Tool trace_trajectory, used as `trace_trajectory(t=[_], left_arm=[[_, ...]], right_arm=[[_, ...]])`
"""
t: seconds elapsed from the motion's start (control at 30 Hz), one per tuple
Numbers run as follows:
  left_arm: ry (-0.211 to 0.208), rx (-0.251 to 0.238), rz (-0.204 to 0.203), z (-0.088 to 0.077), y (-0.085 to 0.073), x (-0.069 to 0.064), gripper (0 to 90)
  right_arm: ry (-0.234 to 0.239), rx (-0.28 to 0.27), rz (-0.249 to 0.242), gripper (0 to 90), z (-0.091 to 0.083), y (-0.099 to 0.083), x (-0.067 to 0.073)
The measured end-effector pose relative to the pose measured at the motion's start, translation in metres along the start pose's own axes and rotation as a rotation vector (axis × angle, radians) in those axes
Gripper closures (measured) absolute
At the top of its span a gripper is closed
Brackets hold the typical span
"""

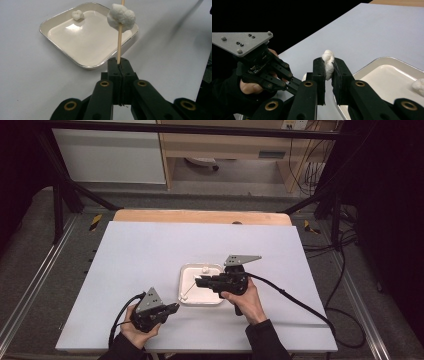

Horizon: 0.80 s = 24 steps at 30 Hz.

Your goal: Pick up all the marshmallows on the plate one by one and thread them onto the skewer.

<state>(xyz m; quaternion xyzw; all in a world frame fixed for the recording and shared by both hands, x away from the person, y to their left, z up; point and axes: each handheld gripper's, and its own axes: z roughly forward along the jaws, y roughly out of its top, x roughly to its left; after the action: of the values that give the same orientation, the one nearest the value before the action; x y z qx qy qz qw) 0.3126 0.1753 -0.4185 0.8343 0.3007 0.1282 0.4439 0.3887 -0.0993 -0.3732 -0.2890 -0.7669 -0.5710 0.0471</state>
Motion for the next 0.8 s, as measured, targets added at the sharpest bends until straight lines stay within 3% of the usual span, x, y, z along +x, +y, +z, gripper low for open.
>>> trace_trajectory(t=[0.8], left_arm=[[0.004, 0.01, 0.036, 0.0021, 0.0027, -0.0043, 89.0]], right_arm=[[0.029, 0.028, -0.011, 82.7, 0.0021, -0.0031, 0.0023]])
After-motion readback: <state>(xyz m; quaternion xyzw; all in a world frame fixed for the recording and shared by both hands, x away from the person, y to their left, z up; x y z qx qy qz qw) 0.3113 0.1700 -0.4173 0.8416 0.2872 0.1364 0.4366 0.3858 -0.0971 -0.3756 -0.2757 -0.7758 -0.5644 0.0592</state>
